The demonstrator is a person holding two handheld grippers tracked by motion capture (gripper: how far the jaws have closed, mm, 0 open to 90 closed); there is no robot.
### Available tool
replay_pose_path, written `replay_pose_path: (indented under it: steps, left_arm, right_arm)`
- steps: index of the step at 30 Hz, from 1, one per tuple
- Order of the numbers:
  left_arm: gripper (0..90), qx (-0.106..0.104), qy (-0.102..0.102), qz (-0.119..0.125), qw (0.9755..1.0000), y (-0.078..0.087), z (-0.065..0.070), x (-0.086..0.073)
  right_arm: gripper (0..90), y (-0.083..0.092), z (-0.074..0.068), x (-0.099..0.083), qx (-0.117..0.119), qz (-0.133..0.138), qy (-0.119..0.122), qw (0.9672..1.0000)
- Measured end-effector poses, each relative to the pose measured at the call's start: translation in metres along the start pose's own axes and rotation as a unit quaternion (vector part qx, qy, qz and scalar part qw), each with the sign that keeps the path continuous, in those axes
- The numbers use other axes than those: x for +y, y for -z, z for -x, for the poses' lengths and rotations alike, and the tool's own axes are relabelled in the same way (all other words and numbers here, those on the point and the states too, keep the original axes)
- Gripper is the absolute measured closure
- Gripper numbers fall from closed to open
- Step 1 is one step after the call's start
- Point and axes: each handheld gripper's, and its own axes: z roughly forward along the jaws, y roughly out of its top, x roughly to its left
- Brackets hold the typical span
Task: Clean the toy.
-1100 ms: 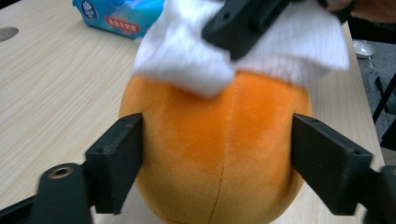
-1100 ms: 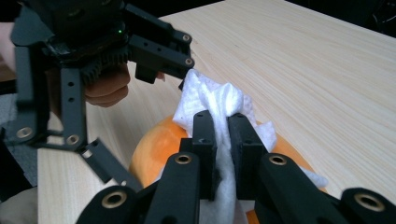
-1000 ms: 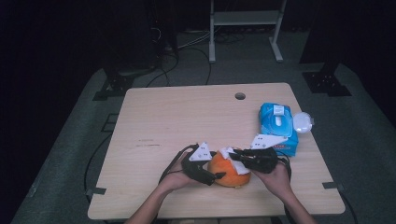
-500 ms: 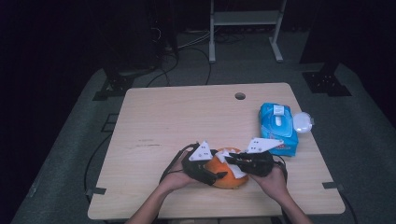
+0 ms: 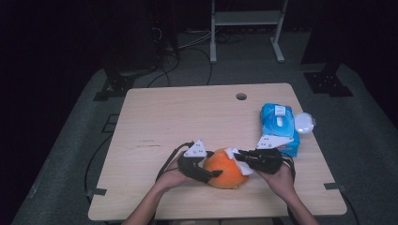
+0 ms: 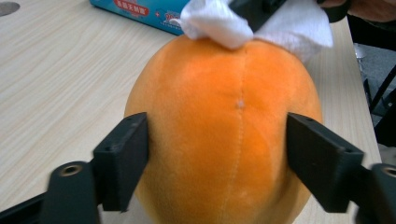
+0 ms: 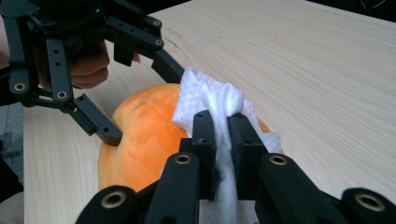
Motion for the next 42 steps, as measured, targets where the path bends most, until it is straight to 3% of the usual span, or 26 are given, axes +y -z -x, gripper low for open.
replay_pose_path:
  steps: [7,10,19,22,26,28,31,34,42]
  left_arm:
    - [19.5,0.0,-0.019,0.014,0.9997,-0.001,0.009,0.011]
    - [23.6,-0.002,-0.019,0.012,0.9997,-0.001,0.009,0.008]
    - [29.7,-0.003,0.009,0.002,1.0,0.003,-0.005,-0.004]
    - [29.4,-0.006,0.01,0.001,0.9999,0.004,-0.005,-0.004]
    - [20.2,-0.004,-0.007,0.009,0.9999,0.008,0.0,0.005]
    - [19.5,-0.009,-0.011,0.03,0.9994,0.007,0.005,0.009]
    - [23.8,-0.001,-0.029,0.02,0.9994,0.002,0.011,0.011]
    - [30.4,-0.002,-0.013,0.013,0.9998,0.002,0.006,0.006]
    - [33.9,-0.007,0.027,0.017,0.9995,0.009,-0.012,-0.007]
  right_arm:
    - [81.3,-0.01,-0.021,0.008,0.012,0.002,0.03,0.9995]
    - [81.3,-0.013,-0.026,0.01,0.019,0.001,0.036,0.9992]
    - [81.3,-0.001,-0.004,0.002,0.003,0.002,0.009,1.0]
    - [81.3,0.0,-0.004,0.001,0.005,0.004,0.003,1.0]
    - [81.3,-0.004,-0.014,0.005,0.0,0.001,0.021,0.9998]
    - [81.3,-0.006,-0.018,0.007,0.002,0.002,0.028,0.9996]
    - [81.3,-0.009,-0.024,0.01,0.008,0.004,0.036,0.9993]
    - [81.3,-0.009,-0.024,0.01,0.004,0.0,0.041,0.9991]
    - [81.3,-0.002,0.001,-0.003,-0.001,0.001,-0.006,1.0]
